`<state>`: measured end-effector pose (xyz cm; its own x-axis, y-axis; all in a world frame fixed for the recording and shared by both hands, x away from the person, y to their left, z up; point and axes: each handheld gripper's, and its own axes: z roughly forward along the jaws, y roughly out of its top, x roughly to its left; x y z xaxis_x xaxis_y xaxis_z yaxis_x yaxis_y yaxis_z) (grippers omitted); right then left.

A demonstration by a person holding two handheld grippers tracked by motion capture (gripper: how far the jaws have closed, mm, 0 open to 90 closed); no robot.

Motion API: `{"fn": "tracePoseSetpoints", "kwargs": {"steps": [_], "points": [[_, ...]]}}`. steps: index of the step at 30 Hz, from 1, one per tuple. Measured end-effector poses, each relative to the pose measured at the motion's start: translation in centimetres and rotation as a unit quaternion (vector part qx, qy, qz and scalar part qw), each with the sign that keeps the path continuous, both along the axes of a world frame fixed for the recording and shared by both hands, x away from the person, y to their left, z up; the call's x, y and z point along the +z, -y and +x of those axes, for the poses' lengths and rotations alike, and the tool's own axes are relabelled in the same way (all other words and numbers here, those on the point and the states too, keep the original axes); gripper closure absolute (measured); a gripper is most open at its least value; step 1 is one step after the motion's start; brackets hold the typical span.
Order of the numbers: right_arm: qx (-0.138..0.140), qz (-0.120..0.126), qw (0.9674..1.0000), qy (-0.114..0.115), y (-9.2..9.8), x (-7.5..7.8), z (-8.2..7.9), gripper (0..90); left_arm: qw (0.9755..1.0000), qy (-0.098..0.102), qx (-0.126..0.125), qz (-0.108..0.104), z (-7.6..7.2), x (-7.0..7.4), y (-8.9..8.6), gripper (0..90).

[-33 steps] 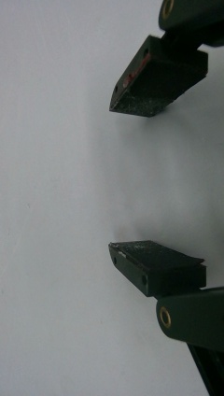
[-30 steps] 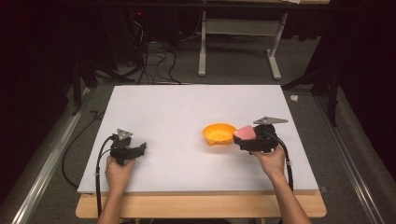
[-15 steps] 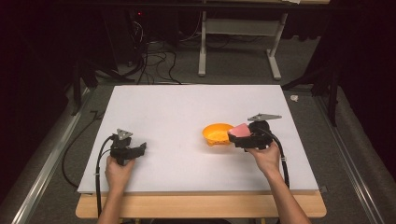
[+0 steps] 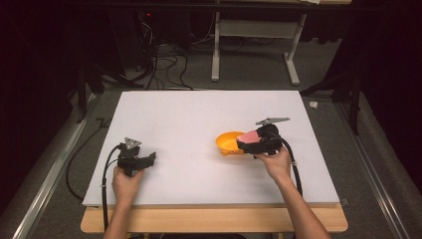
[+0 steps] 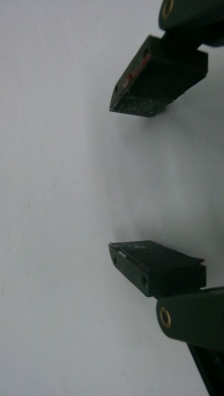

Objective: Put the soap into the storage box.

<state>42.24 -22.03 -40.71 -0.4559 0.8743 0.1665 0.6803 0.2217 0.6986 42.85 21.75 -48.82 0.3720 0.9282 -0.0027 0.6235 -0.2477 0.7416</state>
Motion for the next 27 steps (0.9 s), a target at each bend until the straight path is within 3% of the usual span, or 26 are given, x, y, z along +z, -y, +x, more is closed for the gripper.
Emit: {"fn": "tracePoseSetpoints", "kwargs": {"steps": [7,13,27], "points": [[0.009,-0.008,0.9999,-0.007,-1.2,0.2,0.6,13.7,1.0,0.0,0.0,0.0,0.0,0.0,0.0,27.4],[0.012,-0.004,0.9995,-0.028,-2.2,-0.2,1.3,13.7,1.0,0.0,0.0,0.0,0.0,0.0,0.0,27.4],[0.002,-0.01,0.9986,-0.052,-3.4,-0.8,2.3,13.7,1.0,0.0,0.0,0.001,0.0,0.0,0.0,27.4]]}}
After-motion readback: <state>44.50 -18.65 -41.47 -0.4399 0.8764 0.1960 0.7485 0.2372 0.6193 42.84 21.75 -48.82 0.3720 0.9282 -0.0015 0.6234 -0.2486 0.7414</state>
